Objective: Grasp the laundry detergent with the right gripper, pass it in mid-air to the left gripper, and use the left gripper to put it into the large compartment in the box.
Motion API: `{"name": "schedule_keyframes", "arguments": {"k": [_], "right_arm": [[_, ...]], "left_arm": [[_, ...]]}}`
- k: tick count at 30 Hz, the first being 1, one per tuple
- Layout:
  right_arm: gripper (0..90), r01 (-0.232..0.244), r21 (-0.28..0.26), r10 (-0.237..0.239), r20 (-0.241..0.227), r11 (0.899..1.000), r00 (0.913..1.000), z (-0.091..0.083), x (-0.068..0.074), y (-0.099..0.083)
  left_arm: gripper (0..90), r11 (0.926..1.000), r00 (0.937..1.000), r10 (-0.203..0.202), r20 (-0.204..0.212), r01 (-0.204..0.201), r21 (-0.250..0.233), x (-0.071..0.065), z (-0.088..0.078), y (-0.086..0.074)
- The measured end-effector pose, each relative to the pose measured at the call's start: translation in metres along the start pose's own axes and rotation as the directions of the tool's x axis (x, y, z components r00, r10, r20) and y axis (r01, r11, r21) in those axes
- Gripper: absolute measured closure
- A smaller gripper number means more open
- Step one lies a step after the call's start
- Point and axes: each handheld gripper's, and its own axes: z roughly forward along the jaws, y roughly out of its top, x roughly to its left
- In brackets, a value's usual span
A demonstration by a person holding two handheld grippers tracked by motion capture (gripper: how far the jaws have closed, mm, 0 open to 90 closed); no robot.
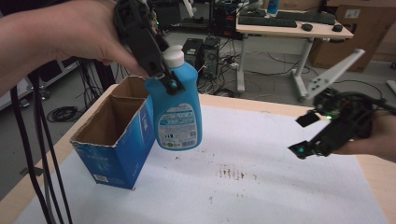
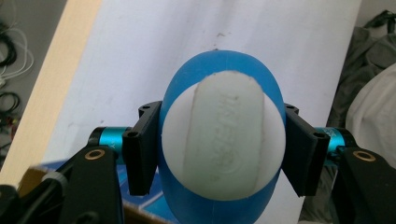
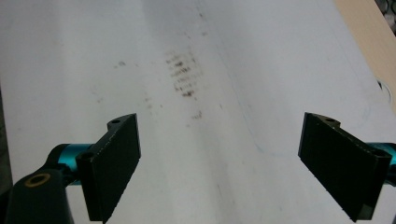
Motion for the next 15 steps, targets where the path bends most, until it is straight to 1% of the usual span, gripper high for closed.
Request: {"name": "schedule_keyframes", "arguments": {"k": [1,2,3,4,5,7,9,10,11,12,14,15], "right_arm": [[12.3,-0.015,0.003,0.015,0.015,1.000,0.9998,-0.002,-0.004,-0.006],[12.3,-0.038,0.004,0.038,0.034,0.999,0.9987,-0.006,-0.009,-0.013],[12.3,-0.038,0.004,0.038,0.034,0.999,0.9987,-0.006,-0.009,-0.013],[12.3,-0.050,0.006,0.050,0.043,0.999,0.9978,-0.008,-0.012,-0.017],[12.3,-0.052,0.001,0.052,0.055,0.999,0.9971,-0.010,-0.015,-0.021],[12.3,-0.079,0.000,0.079,0.065,0.997,0.9948,-0.014,-0.020,-0.027],[12.3,-0.098,0.001,0.098,0.085,0.995,0.9916,-0.018,-0.025,-0.034],[12.2,-0.119,0.020,0.116,0.102,0.993,0.9879,-0.021,-0.029,-0.040],[12.2,-0.119,0.020,0.116,0.102,0.993,0.9879,-0.021,-0.029,-0.040],[12.3,-0.125,0.041,0.119,0.114,0.991,0.9863,-0.022,-0.032,-0.043],[12.3,-0.132,0.060,0.123,0.144,0.989,0.9819,-0.024,-0.036,-0.050],[12.3,-0.149,0.065,0.138,0.152,0.987,0.9788,-0.026,-0.038,-0.053]], "left_arm": [[37.9,1.0000,0.9999,-0.008,-0.007,0.008,0.001,0.002,-0.003,-0.003],[37.8,0.9996,0.9994,-0.029,-0.018,0.029,-0.006,0.003,-0.008,-0.007],[37.8,0.9988,0.9985,-0.047,-0.029,0.047,-0.013,0.005,-0.012,-0.011],[37.9,0.9976,0.9969,-0.067,-0.041,0.066,-0.020,0.007,-0.016,-0.015],[37.9,0.9963,0.9950,-0.084,-0.054,0.083,-0.024,0.009,-0.021,-0.019],[37.8,0.9919,0.9888,-0.125,-0.081,0.122,-0.033,0.013,-0.030,-0.027],[37.9,0.9862,0.9802,-0.164,-0.111,0.160,-0.044,0.016,-0.038,-0.036],[37.9,0.9825,0.9745,-0.185,-0.127,0.180,-0.048,0.018,-0.042,-0.040],[37.9,0.9789,0.9692,-0.203,-0.139,0.198,-0.050,0.020,-0.046,-0.044],[37.9,0.9752,0.9636,-0.221,-0.151,0.215,-0.052,0.022,-0.049,-0.048],[37.9,0.9660,0.9503,-0.258,-0.174,0.252,-0.057,0.025,-0.053,-0.057],[37.9,0.9600,0.9419,-0.280,-0.186,0.274,-0.058,0.028,-0.055,-0.061]]}}
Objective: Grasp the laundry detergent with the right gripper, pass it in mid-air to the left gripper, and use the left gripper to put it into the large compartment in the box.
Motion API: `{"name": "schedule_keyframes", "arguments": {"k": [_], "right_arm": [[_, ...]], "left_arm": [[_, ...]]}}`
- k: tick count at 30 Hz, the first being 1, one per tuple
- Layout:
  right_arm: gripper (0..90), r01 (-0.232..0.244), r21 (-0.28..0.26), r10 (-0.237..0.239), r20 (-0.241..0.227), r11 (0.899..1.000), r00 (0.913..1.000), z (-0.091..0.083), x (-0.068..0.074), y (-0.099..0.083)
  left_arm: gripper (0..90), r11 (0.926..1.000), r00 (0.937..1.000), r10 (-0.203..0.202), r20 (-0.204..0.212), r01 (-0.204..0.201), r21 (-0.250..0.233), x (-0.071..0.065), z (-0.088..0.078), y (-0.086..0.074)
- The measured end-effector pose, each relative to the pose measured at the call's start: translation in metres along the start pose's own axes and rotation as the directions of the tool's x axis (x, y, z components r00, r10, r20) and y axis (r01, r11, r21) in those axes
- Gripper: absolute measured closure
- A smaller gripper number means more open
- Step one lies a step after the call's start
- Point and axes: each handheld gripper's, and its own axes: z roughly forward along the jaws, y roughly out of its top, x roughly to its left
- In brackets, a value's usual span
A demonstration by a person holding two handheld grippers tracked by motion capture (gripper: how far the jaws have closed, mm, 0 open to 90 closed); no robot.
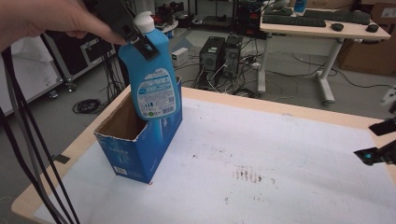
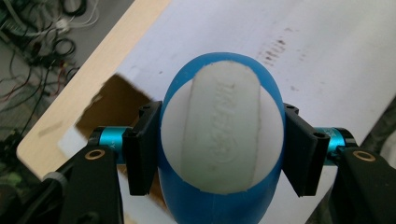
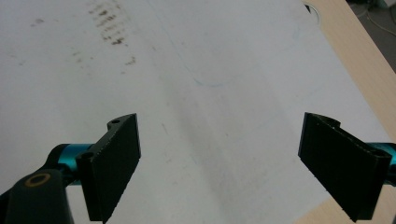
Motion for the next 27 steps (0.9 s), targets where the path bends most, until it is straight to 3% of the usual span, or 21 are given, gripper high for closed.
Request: {"name": "schedule_keyframes", "arguments": {"k": [4,11,17,27], "right_arm": [[12.3,-0.036,-0.005,0.036,0.015,0.999,0.9993,-0.005,-0.008,-0.009],[12.3,-0.064,-0.010,0.064,0.025,0.998,0.9976,-0.010,-0.014,-0.016],[12.3,-0.058,-0.012,0.058,0.024,0.998,0.9980,-0.009,-0.013,-0.016],[12.3,-0.058,-0.017,0.058,0.022,0.998,0.9981,-0.010,-0.013,-0.017]], "left_arm": [[37.9,0.9963,0.9956,-0.084,-0.041,0.085,0.013,0.014,-0.002,-0.013],[37.9,0.9814,0.9780,-0.184,-0.099,0.188,0.037,0.027,0.000,-0.027],[37.9,0.9769,0.9722,-0.200,-0.122,0.207,0.052,0.029,0.005,-0.031],[37.9,0.9726,0.9721,-0.207,-0.111,0.216,0.084,0.028,0.024,-0.040]]}}
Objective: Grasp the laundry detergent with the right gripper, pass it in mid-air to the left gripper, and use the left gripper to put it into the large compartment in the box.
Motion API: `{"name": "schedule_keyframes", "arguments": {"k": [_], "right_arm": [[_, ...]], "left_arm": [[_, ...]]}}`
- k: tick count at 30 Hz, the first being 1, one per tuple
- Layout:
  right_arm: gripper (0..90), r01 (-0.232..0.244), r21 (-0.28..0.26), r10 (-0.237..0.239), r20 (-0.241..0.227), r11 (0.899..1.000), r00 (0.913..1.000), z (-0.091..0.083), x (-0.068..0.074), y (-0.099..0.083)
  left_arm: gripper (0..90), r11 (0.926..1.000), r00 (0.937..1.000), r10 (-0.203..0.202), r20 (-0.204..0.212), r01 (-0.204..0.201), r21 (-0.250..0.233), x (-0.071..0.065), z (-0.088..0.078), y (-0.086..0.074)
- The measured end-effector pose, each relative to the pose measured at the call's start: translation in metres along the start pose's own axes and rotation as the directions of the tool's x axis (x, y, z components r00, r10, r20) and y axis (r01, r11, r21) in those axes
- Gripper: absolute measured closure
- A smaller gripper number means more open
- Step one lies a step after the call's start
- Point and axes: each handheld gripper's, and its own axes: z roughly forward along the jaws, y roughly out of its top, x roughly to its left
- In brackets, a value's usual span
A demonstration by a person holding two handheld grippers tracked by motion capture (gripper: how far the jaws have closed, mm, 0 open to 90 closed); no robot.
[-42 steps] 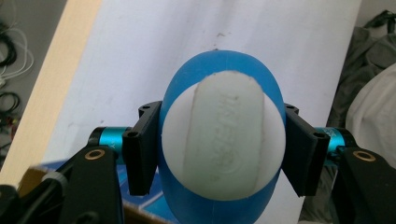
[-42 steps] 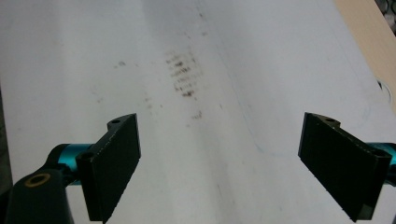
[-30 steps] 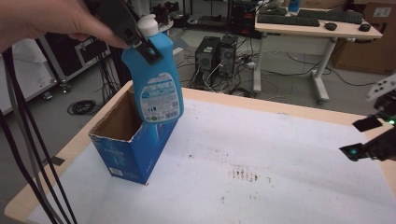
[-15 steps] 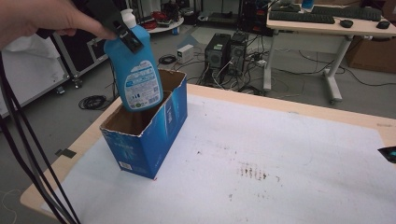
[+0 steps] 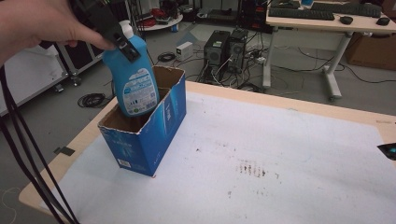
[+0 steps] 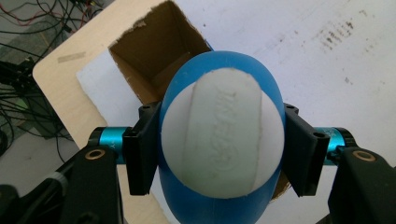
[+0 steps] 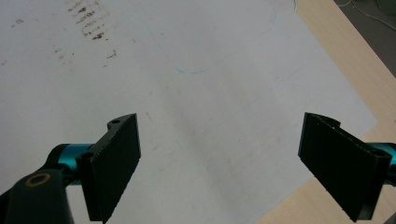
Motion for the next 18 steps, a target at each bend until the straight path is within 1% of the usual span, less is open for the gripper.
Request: {"name": "schedule_keyframes", "arguments": {"k": [8,11,18], "right_arm": [[12.3,0.001,0.003,-0.001,0.006,1.000,1.0000,-0.001,0.001,-0.001],[12.3,0.005,0.004,-0.005,0.005,1.000,1.0000,0.000,0.001,0.000],[12.3,0.011,-0.003,-0.011,0.008,1.000,0.9999,0.000,0.002,0.001]], "left_arm": [[37.9,0.9990,0.9997,-0.006,0.022,0.005,0.043,-0.003,0.023,-0.010],[38.0,0.9987,0.9995,-0.010,0.031,0.009,0.050,-0.004,0.032,-0.013],[38.0,0.9967,0.9997,0.000,0.025,-0.002,0.081,-0.009,0.053,-0.021]]}}
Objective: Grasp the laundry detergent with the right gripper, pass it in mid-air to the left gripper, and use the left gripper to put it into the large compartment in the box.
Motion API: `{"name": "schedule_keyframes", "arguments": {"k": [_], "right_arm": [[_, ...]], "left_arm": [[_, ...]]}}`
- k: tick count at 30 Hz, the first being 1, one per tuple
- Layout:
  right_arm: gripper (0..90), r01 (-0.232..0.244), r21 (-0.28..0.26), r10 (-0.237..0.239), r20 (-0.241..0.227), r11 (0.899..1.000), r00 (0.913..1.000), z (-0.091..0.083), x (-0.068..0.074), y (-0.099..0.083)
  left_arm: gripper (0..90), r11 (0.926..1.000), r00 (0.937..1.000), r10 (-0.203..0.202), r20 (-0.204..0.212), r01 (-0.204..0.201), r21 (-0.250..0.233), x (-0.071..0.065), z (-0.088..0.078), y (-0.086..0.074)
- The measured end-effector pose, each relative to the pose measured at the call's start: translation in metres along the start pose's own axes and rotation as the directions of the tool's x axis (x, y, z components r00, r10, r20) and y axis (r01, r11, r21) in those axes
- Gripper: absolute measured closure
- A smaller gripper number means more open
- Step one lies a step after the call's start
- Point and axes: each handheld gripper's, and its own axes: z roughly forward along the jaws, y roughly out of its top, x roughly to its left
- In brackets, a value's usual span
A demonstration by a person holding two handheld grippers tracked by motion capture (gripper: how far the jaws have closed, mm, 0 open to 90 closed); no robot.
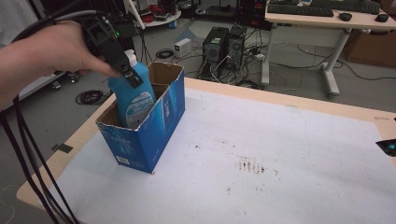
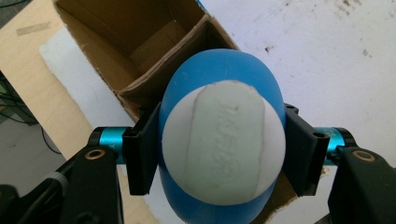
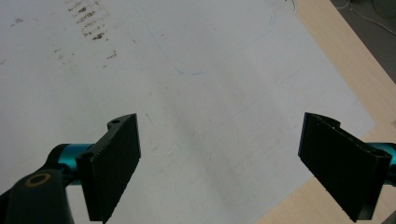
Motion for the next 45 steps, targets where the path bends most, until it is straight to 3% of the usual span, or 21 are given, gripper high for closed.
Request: {"name": "schedule_keyframes", "arguments": {"k": [6,19,31,45], "right_arm": [[12.3,-0.002,0.000,0.002,0.005,1.000,1.0000,-0.001,0.000,0.000],[12.3,0.002,0.004,-0.002,0.005,1.000,1.0000,0.000,0.001,-0.002],[12.3,0.004,0.008,-0.004,0.006,1.000,1.0000,0.001,0.003,-0.002],[12.3,-0.001,0.010,0.001,0.009,1.000,1.0000,0.002,0.003,-0.003]], "left_arm": [[38.0,0.9998,0.9998,0.001,0.017,-0.001,0.021,-0.001,0.018,-0.005],[37.9,0.9971,0.9995,0.030,0.012,-0.030,0.070,-0.005,0.047,-0.011],[38.0,0.9937,0.9985,0.055,0.009,-0.055,0.097,-0.006,0.063,-0.016],[37.8,0.9934,0.9979,0.064,0.014,-0.065,0.095,-0.006,0.068,-0.015]]}}
